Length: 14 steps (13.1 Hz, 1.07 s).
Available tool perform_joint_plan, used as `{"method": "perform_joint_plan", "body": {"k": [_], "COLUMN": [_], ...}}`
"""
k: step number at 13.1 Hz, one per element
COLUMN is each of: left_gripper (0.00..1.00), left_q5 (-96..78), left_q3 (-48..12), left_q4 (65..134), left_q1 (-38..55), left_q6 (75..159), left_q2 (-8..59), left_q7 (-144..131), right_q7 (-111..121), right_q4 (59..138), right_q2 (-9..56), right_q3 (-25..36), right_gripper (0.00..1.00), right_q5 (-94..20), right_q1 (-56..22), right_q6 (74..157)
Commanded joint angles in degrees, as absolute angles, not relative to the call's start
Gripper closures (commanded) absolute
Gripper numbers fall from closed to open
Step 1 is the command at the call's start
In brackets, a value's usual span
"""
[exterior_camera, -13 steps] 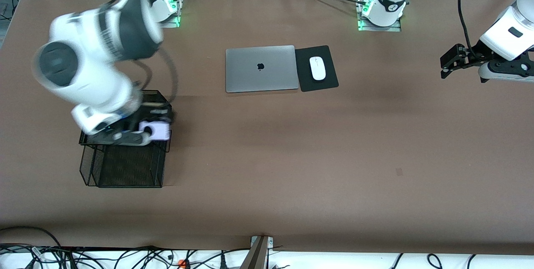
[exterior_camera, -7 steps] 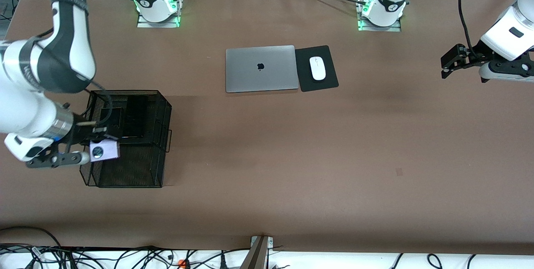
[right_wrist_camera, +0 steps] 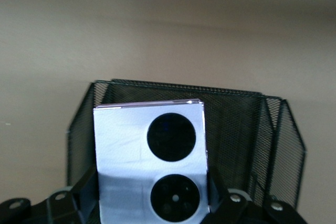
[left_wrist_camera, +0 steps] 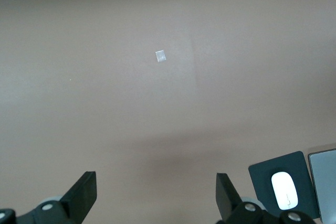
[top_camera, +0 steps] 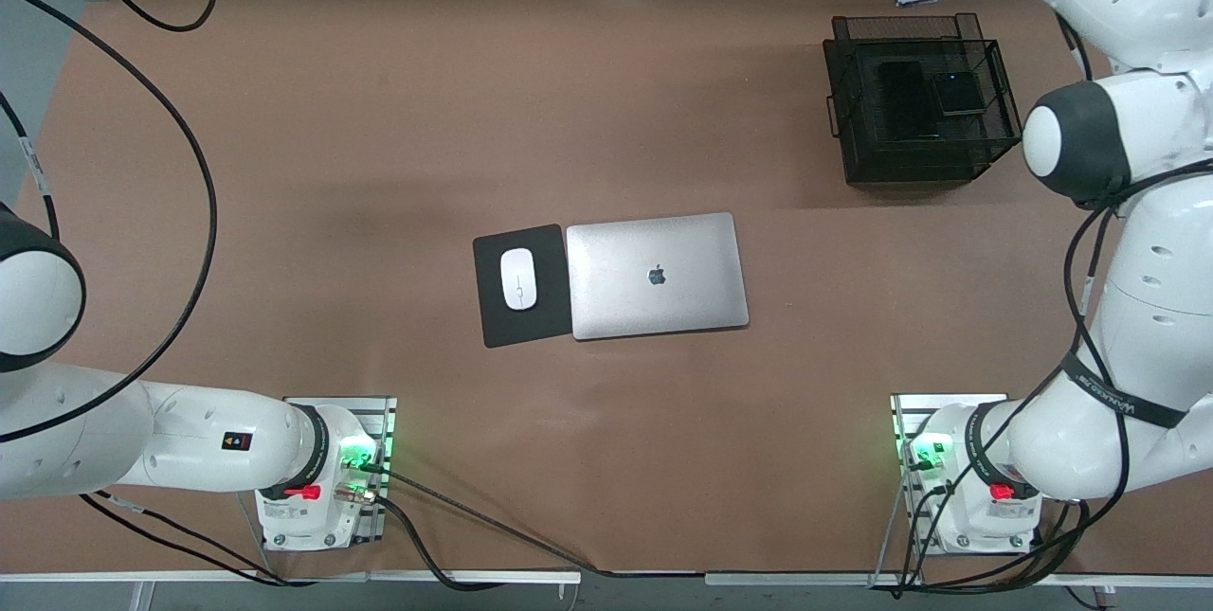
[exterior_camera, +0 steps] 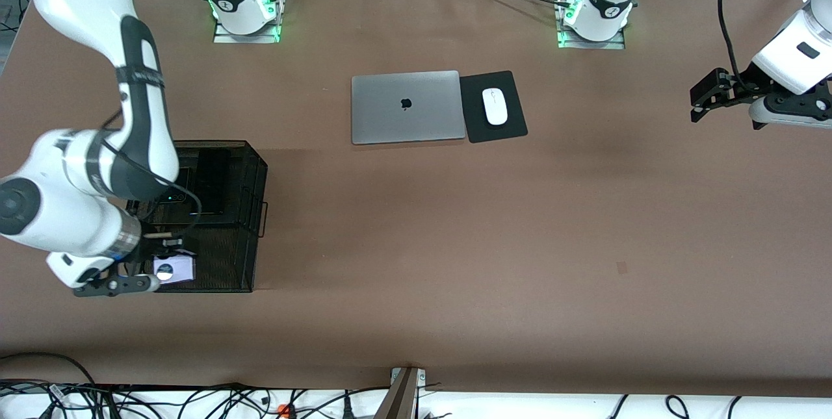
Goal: Place phones with both arms
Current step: 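Carry the white phone with the right gripper and lower it into the basket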
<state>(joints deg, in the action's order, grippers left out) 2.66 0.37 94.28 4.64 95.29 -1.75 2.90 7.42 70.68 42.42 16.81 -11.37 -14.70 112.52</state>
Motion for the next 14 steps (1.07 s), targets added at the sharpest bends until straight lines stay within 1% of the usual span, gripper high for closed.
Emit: {"method": "perform_joint_plan", "body": {"k": [1, 3, 5, 6, 7, 8, 9, 11, 14], "left_gripper": [0.00, 0.00, 0.00, 0.00, 0.00, 0.00, 0.00, 0.00, 0.00], "left_q5": [3.9, 3.9, 3.9, 3.9, 3.9, 3.9, 3.9, 3.9, 3.9], "left_q3": [0.2, 0.1, 0.2, 0.2, 0.2, 0.2, 0.2, 0.2, 0.2], "left_q4": [92.5, 92.5, 92.5, 92.5, 92.5, 92.5, 92.5, 92.5, 92.5], "left_q1": [4.7, 5.1, 5.1, 5.1, 5.1, 5.1, 5.1, 5.1, 5.1], "left_q6": [93.8, 93.9, 93.8, 93.8, 93.8, 93.8, 93.8, 93.8, 93.8], "left_q2": [-1.0, -1.0, -1.0, -1.0, -1.0, -1.0, -1.0, -1.0, -1.0], "left_q7": [3.6, 3.5, 3.7, 3.6, 3.6, 3.7, 3.7, 3.9, 3.9], "right_q7": [7.6, 7.6, 6.9, 6.7, 6.6, 6.7, 6.9, 7.2, 6.5], "right_q4": [71.6, 74.5, 74.7, 74.7, 74.7, 74.7, 74.6, 74.4, 74.4], "right_q2": [44.7, 46.1, 47.5, 48.1, 48.1, 48.1, 47.8, 46.6, 41.2], "right_q3": [15.8, 15.8, 15.8, 15.8, 15.8, 15.8, 15.8, 15.9, 16.5], "right_gripper": [1.00, 1.00, 1.00, 0.94, 0.64, 0.04, 0.00, 0.00, 0.00], "right_q5": [-11.0, -11.4, -11.6, -12.4, -13.5, -14.0, -14.2, -14.4, -13.2], "right_q1": [-13.6, -13.2, -13.2, -13.2, -13.2, -13.1, -12.9, -12.7, -13.2], "right_q6": [115.8, 121.3, 121.8, 121.8, 121.6, 121.4, 121.2, 119.6, 113.1]}}
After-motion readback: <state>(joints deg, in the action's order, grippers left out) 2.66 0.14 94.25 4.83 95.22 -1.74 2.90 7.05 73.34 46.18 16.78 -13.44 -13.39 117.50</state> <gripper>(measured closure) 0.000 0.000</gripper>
